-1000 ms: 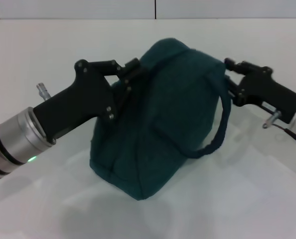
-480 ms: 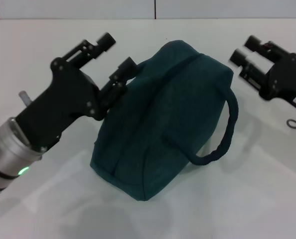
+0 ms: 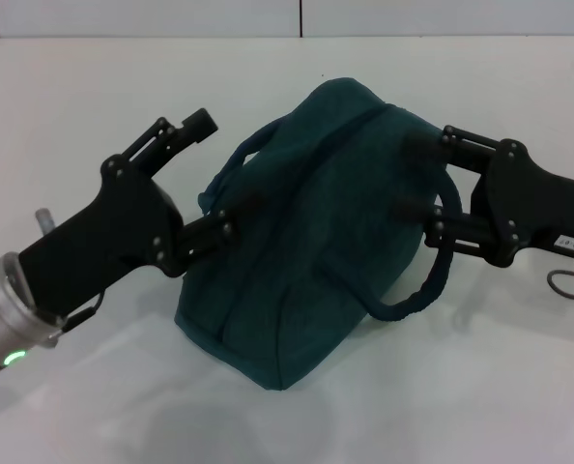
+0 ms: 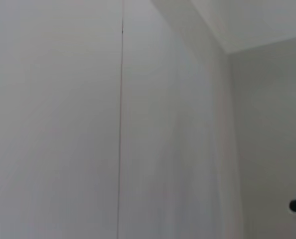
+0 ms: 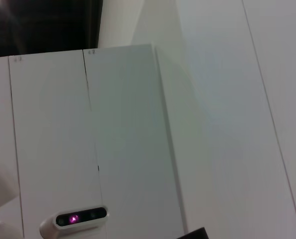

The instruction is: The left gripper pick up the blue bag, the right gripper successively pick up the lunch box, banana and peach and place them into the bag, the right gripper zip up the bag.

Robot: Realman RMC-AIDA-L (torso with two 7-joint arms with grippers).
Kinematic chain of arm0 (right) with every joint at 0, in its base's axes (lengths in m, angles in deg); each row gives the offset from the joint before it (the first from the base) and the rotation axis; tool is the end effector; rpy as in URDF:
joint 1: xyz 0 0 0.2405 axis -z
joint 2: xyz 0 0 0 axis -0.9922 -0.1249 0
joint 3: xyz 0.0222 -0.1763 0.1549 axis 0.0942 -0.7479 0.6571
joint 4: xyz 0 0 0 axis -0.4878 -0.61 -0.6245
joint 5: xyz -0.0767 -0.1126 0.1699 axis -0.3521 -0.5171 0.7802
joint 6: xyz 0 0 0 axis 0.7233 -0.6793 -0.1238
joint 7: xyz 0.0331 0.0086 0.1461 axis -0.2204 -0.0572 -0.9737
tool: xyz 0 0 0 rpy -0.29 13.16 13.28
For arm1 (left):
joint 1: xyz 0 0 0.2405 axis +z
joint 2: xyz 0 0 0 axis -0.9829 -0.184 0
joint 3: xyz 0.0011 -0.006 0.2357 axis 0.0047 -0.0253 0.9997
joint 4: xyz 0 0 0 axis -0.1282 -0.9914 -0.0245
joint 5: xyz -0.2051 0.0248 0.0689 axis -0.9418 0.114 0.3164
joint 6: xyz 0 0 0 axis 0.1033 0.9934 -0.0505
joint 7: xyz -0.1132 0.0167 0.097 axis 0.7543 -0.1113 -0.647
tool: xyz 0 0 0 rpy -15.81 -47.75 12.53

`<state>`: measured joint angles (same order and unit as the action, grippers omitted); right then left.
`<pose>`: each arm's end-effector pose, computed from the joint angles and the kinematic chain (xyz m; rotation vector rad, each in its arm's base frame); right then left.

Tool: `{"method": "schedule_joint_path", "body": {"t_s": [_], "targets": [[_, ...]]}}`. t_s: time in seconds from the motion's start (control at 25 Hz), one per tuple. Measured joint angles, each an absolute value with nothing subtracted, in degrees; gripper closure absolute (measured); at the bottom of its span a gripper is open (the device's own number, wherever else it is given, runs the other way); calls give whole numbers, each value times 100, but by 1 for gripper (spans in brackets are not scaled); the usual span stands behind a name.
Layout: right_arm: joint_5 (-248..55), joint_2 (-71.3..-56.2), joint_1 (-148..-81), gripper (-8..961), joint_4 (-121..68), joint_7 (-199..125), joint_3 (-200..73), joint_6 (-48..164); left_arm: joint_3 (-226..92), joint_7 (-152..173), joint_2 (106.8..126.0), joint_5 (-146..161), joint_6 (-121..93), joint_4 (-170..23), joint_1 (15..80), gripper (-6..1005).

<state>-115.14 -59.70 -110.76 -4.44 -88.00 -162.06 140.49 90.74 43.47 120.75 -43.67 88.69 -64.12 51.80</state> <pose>0.1938 0.3009 -0.0081 -2.6327 0.2251 1.3537 -0.2454 0.2523 -0.0102 -2.2442 -0.1749 -1.3776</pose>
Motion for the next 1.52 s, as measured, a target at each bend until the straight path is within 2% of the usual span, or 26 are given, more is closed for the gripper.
{"method": "schedule_joint_path", "body": {"t_s": [0.08, 1.12, 1.52], "targets": [[-11516, -5996, -11051, 275, -455, -8782, -16205, 14056, 9074, 4328, 12077, -4361, 8867, -6374, 5244, 148], [-11533, -6162, -10865, 258, -467, -8550, -16003, 14087, 9074, 3973, 12109, -4152, 8857, -6440, 5333, 154], [-12012, -5998, -10891, 258, -432, -8562, -15910, 14735, 9074, 3792, 12076, -3632, 9139, -6478, 5242, 154]]}}
